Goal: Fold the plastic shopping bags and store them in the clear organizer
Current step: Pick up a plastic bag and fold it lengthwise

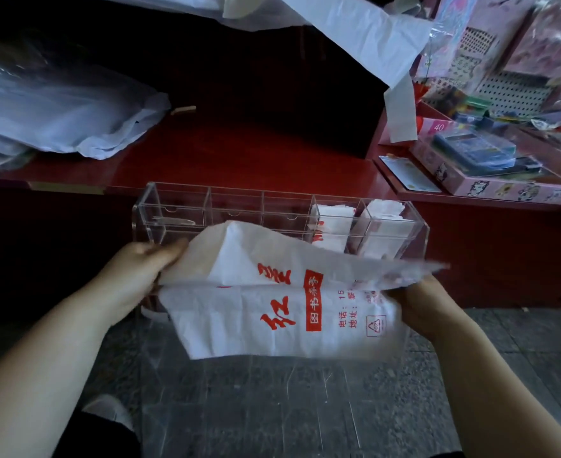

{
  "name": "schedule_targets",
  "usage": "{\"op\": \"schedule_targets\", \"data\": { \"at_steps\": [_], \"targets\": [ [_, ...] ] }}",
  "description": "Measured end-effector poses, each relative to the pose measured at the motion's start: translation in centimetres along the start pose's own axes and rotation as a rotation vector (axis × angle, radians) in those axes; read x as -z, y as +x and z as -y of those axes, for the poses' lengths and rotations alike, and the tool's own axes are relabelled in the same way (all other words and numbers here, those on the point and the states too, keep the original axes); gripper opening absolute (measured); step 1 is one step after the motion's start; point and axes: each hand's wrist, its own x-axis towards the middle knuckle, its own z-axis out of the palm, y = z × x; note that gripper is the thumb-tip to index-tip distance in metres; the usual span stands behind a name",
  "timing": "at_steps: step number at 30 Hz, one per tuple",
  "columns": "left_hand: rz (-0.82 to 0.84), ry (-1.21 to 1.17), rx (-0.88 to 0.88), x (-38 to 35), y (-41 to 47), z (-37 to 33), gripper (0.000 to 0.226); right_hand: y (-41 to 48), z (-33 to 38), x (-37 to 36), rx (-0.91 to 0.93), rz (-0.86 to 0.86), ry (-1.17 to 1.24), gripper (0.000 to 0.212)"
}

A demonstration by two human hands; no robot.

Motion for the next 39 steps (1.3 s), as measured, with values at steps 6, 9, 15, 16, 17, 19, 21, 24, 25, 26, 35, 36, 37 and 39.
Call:
{"op": "schedule_targets", "data": {
  "at_steps": [6,9,15,16,17,19,21,24,25,26,35,36,37,39],
  "targets": [
    [0.033,0.084,-0.159,-0.2,-0.2,-0.3,0.049,-1.2,0.2,3.1,-0.14,-0.306,-0.396,0.026],
    [-0.004,-0.083,-0.163,0.2,-0.3,-0.7,0.052,-1.0,0.3,2.6,-0.093,-0.36,-0.372,0.019],
    [-0.33,-0.059,-0.34,6.1,2.7,2.2,0.033,-1.4,0.5,1.2,-0.05,-0.345,-0.567,0.036],
    [-0.332,0.067,-0.342,7.7,3.7,3.7,0.047,-1.5,0.6,0.7,-0.04,-0.331,-0.608,0.038],
    [-0.379,0.225,-0.358,7.9,3.6,4.5,0.055,-1.5,0.6,0.3,-0.031,-0.312,-0.643,0.038],
    [-0.286,0.254,-0.427,4.7,1.1,2.5,0.055,-1.6,0.5,-0.6,-0.014,-0.272,-0.689,0.033],
    [0.01,0.312,-0.511,-0.5,-2.0,0.0,0.053,-1.8,0.4,-1.3,-0.01,-0.216,-0.699,0.03],
    [0.351,0.43,-0.384,-5.3,-5.0,0.4,0.062,-1.9,-0.1,-2.5,-0.041,-0.13,-0.676,0.024],
    [0.41,0.459,-0.35,-6.1,-5.0,1.2,0.059,-1.9,-0.4,-2.6,-0.049,-0.109,-0.665,0.02],
    [0.435,0.477,-0.306,-6.8,-4.8,1.9,0.052,-1.9,-0.6,-2.9,-0.054,-0.09,-0.66,0.019],
    [0.134,0.309,-0.154,-8.3,-4.2,1.7,0.03,-1.7,-0.7,-1.8,-0.239,-0.005,-0.72,0.029],
    [0.109,0.24,-0.145,-8.2,-4.3,1.2,0.03,-1.8,-0.3,-1.8,-0.242,-0.001,-0.761,0.027],
    [0.099,0.165,-0.134,-7.9,-4.4,0.7,0.031,-1.8,0.0,-1.7,-0.226,-0.019,-0.778,0.021],
    [0.173,-0.05,-0.094,-7.2,-5.2,-0.4,0.027,-1.9,0.6,-1.9,-0.166,-0.058,-0.68,0.011]
  ]
}}
